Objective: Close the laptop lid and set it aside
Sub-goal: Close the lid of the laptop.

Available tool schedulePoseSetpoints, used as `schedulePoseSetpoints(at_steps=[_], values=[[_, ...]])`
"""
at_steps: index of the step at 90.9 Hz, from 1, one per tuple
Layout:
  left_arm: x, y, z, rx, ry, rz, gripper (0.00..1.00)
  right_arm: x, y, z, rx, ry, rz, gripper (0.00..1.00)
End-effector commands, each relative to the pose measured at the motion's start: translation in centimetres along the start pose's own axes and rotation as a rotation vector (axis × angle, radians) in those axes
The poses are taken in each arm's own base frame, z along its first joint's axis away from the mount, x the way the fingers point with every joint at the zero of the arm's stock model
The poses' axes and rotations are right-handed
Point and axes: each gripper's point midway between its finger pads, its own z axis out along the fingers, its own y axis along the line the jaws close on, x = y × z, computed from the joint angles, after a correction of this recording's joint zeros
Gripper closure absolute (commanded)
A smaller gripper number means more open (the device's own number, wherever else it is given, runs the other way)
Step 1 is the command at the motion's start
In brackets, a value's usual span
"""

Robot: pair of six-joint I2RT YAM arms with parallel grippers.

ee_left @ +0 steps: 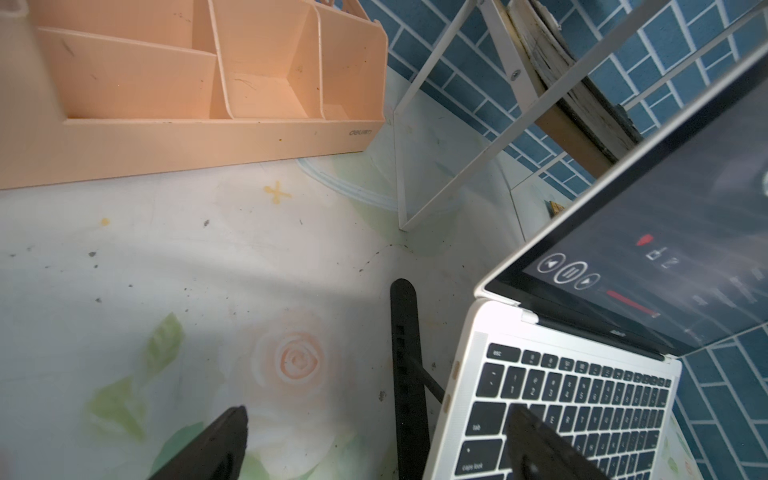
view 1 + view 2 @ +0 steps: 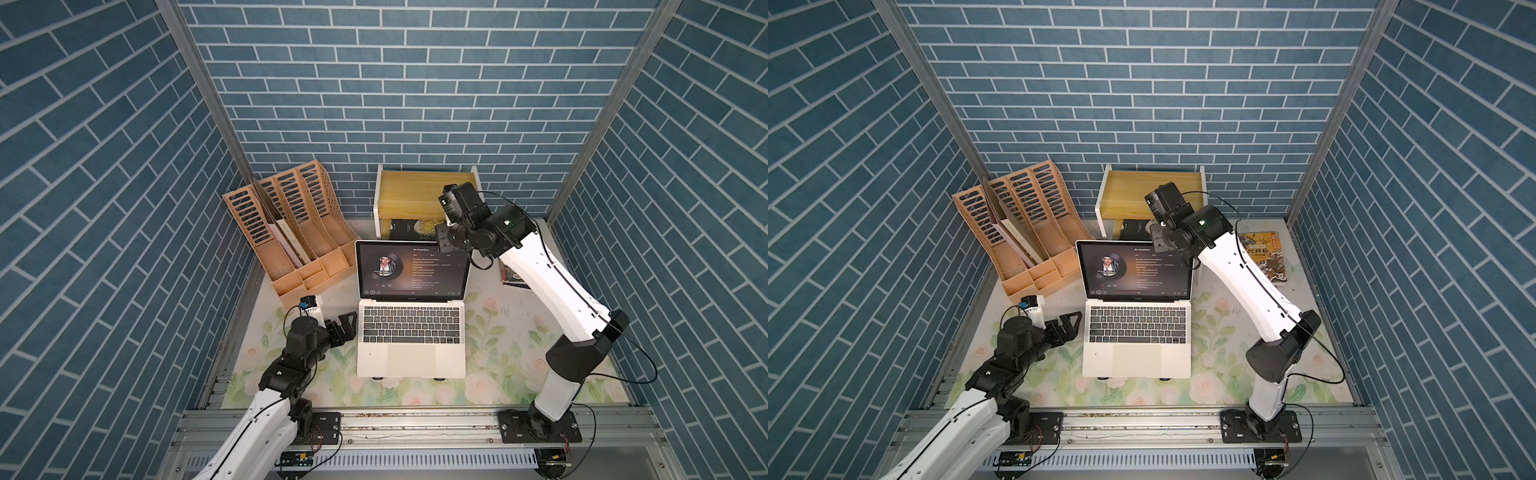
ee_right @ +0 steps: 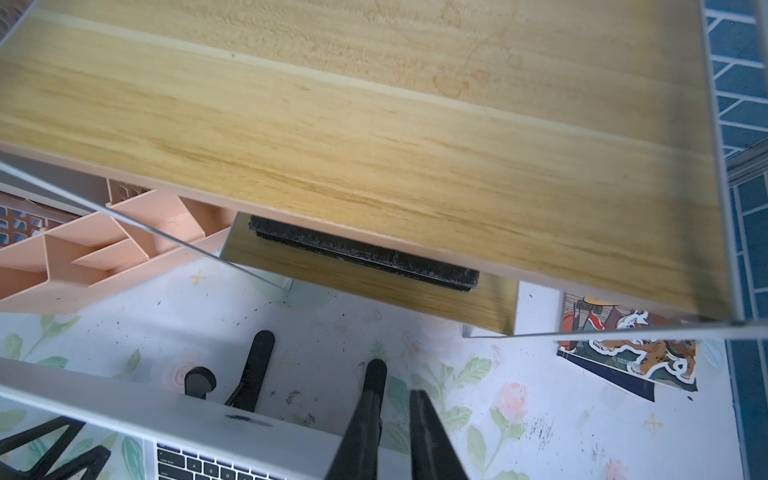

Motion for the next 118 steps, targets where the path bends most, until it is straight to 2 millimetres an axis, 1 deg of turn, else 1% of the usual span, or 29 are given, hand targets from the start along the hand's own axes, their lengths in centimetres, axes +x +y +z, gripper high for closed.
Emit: schedulePoseSetpoints(at_steps=[1, 20, 49, 59, 77, 106, 118], values=[[-1.2, 0.2, -0.5, -0.042, -0.033, -0.01, 0.01, 3.0, 0.0, -0.7, 0.009, 0.082, -0.023, 0.82], [-1.9, 1.0, -1.0, -0.104, -0.058, -0.029, 0.0, 4.7, 0.4, -1.2, 0.0, 0.087, -0.028, 0.82], [-3.3, 1.5, -2.2, -0.158, -0.115, -0.076, 0.0, 7.1, 1.2, -2.0, -0.007, 0.093, -0.035, 0.82], [-4.0, 2.3, -2.9, -0.22, -0.142, -0.094, 0.0, 8.2, 1.5, -1.9, -0.012, 0.106, -0.042, 0.82], [-5.5, 3.5, -4.5, -0.315, -0.217, -0.149, 0.0, 9.4, 1.9, -2.5, -0.021, 0.109, -0.041, 0.82], [-7.3, 2.6, -5.9, -0.303, -0.27, -0.176, 0.0, 11.9, 3.0, -3.5, -0.041, 0.134, -0.059, 0.83], [-7.4, 2.7, -6.1, -0.31, -0.28, -0.181, 0.0, 13.0, 3.4, -3.9, -0.04, 0.148, -0.077, 0.83]])
